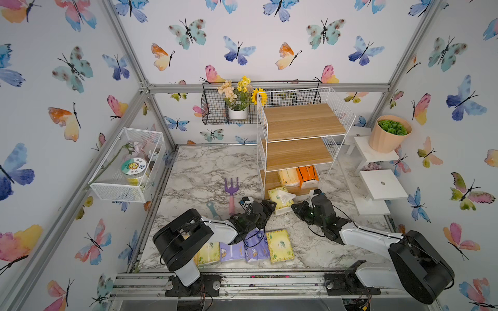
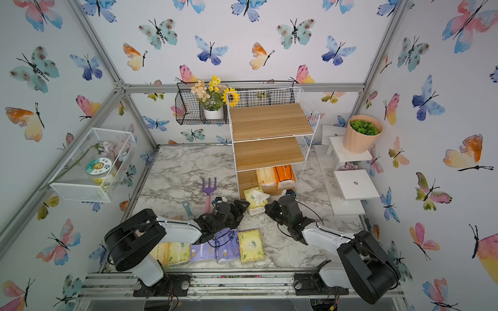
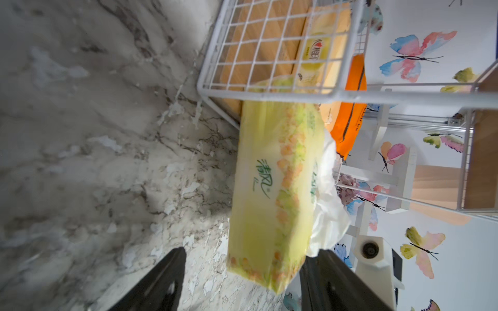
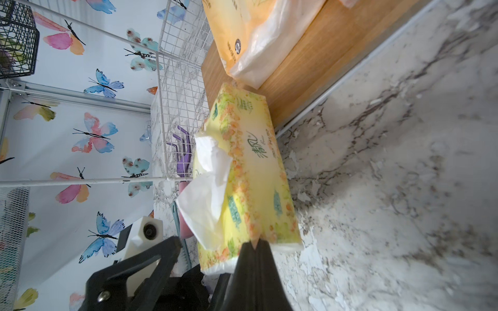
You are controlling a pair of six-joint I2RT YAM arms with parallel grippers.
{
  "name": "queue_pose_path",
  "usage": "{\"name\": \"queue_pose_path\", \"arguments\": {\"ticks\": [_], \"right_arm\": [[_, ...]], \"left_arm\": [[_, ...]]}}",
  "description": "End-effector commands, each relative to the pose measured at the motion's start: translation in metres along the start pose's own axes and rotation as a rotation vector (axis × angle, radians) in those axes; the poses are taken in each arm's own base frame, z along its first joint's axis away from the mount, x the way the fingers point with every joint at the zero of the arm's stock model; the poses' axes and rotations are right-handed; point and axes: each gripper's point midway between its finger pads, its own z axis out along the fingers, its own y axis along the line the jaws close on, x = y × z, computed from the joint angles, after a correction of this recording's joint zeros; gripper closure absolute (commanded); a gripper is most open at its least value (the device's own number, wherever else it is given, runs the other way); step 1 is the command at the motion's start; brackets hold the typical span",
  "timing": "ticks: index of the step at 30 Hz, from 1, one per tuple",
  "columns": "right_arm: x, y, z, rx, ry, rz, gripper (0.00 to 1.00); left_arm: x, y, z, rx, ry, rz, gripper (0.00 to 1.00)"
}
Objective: Remove the tissue boxes from the shelf
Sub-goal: Pick up a box of tissues from the shelf.
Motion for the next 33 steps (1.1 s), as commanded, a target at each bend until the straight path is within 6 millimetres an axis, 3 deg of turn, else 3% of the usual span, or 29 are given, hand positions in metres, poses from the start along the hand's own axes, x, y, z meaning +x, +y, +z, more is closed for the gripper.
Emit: {"name": "queue_pose_path", "arguments": {"ticks": [1, 9, 19, 24, 27, 31, 33], "right_arm": [[0.002, 0.009, -0.005, -0.047, 0.019, 0.018, 0.98], [0.006, 0.013, -0.012, -0.075, 0.037, 0.019, 0.98], [0.001, 0.011, -0.024, -0.044, 0.001, 0.001, 0.96], [-0.007, 0.016, -0.035, -0.029, -0.033, -0.033, 0.74], [-0.015, 0.019, -0.047, -0.021, -0.074, -0.061, 0.54], [-0.035, 0.018, -0.078, 0.044, -0.184, -0.112, 0.25], [-0.048, 0.019, -0.099, 0.077, -0.257, -0.139, 0.21]], "left_arm": [[0.006, -0.026, 0.011, 0.086, 0.043, -0.041, 0.18], [0.006, -0.032, 0.029, 0.118, 0.079, -0.099, 0.25], [0.006, -0.041, 0.025, 0.133, 0.076, -0.085, 0.56], [0.009, -0.049, 0.02, 0.133, 0.07, -0.062, 0.64], [0.012, -0.055, 0.015, 0.14, 0.071, -0.051, 0.64], [0.024, -0.062, 0.005, 0.139, 0.08, -0.027, 0.64], [0.035, -0.066, -0.001, 0.134, 0.09, -0.005, 0.64]]}}
